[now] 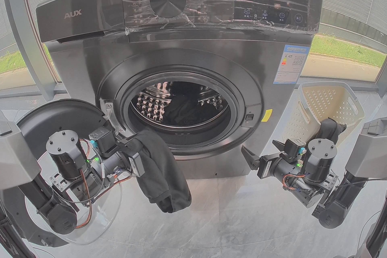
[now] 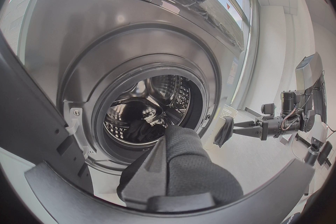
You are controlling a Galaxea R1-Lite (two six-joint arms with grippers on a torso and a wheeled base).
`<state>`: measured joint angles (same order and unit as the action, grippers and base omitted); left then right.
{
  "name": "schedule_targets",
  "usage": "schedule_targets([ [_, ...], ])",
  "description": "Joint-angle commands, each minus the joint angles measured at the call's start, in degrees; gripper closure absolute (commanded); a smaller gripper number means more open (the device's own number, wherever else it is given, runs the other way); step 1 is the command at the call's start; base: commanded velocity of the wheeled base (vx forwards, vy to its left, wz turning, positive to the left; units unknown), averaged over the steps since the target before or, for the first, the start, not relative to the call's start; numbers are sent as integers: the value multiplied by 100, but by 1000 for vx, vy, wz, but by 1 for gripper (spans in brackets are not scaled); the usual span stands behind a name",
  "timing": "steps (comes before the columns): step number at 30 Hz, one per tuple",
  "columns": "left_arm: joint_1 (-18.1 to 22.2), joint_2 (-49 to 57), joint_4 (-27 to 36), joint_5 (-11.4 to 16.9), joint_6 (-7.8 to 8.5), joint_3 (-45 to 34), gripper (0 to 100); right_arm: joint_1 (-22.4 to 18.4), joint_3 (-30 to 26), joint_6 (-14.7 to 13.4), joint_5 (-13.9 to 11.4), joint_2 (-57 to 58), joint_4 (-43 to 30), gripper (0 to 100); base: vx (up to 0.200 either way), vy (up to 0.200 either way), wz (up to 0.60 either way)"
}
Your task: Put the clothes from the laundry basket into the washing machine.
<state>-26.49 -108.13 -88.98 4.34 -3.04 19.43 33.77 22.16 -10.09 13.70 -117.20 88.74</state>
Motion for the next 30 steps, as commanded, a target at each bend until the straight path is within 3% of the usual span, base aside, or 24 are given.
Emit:
schedule_targets([
  [1, -5, -68, -14, 5, 14, 26, 100, 16, -10, -1, 1, -40, 3, 0, 200, 0, 0],
  [11, -120, -103, -14, -21, 31, -36, 100, 42, -10, -1, 10, -49, 3, 0, 20, 0, 0],
  [15, -427, -173, -14, -355, 251, -97, 100, 227, -116, -10, 27, -5, 3, 0, 0, 0, 0],
  [17, -867, -358, -5, -601, 101, 96, 100, 438, -221, -1, 27, 57, 3, 0, 0, 0, 0],
  [19, -998, -613, -5, -645, 5, 298, 100, 543, -300, -10, 27, 57, 3, 0, 0, 0, 0],
  [24, -1034, -1140, -5, -733, -66, 667, 100, 736, -414, -10, 27, 101, 3, 0, 0, 0, 0],
  [27, -1051, -1703, -5, -759, -364, 1151, 100, 868, -476, -1, 27, 189, 3, 0, 0, 0, 0],
  [30, -1060, -1993, -14, -768, -417, 1467, 100, 903, -485, -1, 18, 189, 3, 0, 0, 0, 0],
])
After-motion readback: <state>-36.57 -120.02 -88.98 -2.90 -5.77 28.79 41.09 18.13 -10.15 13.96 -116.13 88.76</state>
